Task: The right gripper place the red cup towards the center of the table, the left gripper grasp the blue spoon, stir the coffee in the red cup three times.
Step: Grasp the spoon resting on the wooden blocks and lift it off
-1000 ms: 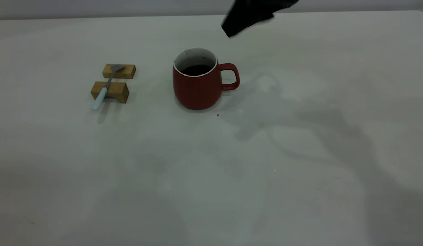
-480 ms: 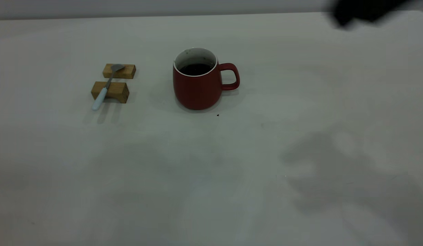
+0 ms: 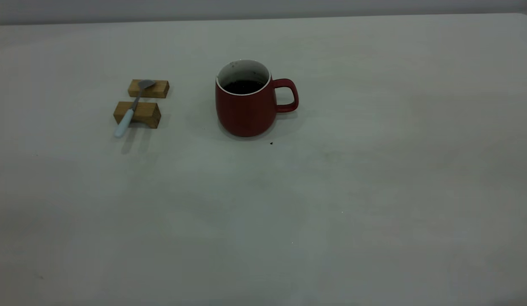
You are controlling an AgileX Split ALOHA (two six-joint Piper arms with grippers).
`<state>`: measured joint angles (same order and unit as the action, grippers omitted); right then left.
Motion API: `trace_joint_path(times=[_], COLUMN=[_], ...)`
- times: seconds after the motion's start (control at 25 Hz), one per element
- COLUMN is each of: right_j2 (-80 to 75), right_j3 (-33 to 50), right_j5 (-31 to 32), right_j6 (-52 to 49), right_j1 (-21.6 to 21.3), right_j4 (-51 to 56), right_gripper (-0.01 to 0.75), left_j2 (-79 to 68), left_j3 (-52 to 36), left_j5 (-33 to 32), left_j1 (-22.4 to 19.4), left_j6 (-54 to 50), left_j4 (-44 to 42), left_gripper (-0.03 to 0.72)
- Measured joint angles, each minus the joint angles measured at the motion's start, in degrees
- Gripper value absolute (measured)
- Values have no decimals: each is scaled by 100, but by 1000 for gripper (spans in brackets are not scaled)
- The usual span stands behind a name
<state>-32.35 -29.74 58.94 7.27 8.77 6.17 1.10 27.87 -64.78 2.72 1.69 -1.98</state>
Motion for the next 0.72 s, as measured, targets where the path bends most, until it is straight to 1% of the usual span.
trace_joint_path(times=[0.2, 0.4, 0.64, 0.72], right_j2=[723, 1447, 2396, 2630], right_j3=[121, 288, 290, 290], right_j5=[134, 460, 516, 527], right_j6=[-38, -57, -92, -149], right_j1=[-58, -376, -441, -524], right_j4=[-6, -115, -151, -156], right_gripper=[570, 570, 570, 570], left_j2=[0, 0, 0, 0], left_j3=[0, 0, 0, 0], left_j5=[0, 0, 0, 0], left_j1=[0, 0, 0, 0], left_j6=[0, 0, 0, 0], left_j4=[0, 0, 0, 0], left_gripper=[320, 320, 320, 320])
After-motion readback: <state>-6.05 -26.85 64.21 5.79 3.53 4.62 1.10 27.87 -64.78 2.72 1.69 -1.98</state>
